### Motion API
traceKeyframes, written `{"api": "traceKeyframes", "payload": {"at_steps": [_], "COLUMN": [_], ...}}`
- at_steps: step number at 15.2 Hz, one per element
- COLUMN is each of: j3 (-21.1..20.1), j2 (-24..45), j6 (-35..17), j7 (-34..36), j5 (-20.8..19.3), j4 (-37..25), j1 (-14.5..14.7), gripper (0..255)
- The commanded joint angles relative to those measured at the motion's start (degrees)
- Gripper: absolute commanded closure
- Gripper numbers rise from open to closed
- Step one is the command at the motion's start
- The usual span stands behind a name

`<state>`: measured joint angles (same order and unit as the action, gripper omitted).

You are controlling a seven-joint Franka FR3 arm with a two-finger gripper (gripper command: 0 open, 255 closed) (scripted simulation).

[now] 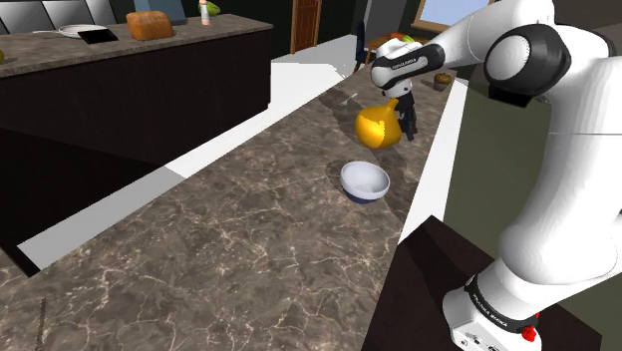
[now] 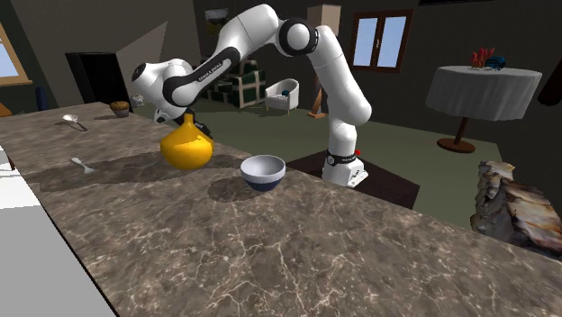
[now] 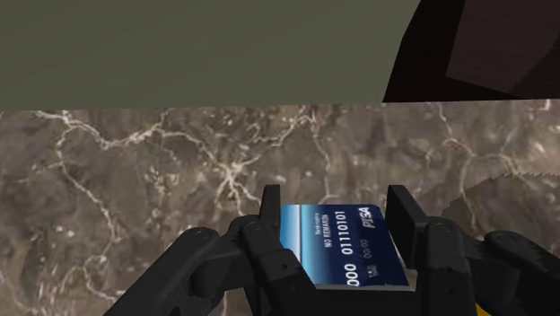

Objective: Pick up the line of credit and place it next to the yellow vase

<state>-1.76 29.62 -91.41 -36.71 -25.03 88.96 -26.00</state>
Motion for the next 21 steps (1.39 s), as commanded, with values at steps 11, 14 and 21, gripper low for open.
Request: {"api": "traceKeyframes", "payload": {"at_steps": [11, 14, 21], "j3": [-2.4, -2.9, -2.9], "j2": [3.4, 4.3, 4.3], "j6": [-0.5, 3.1, 3.1], "j7": [0.0, -0.4, -0.4], "j5": [0.7, 0.9, 0.9], "j4": [-3.8, -8.2, -8.2], "j1": [-0.2, 0.4, 0.4], "gripper": [0, 0, 0]}}
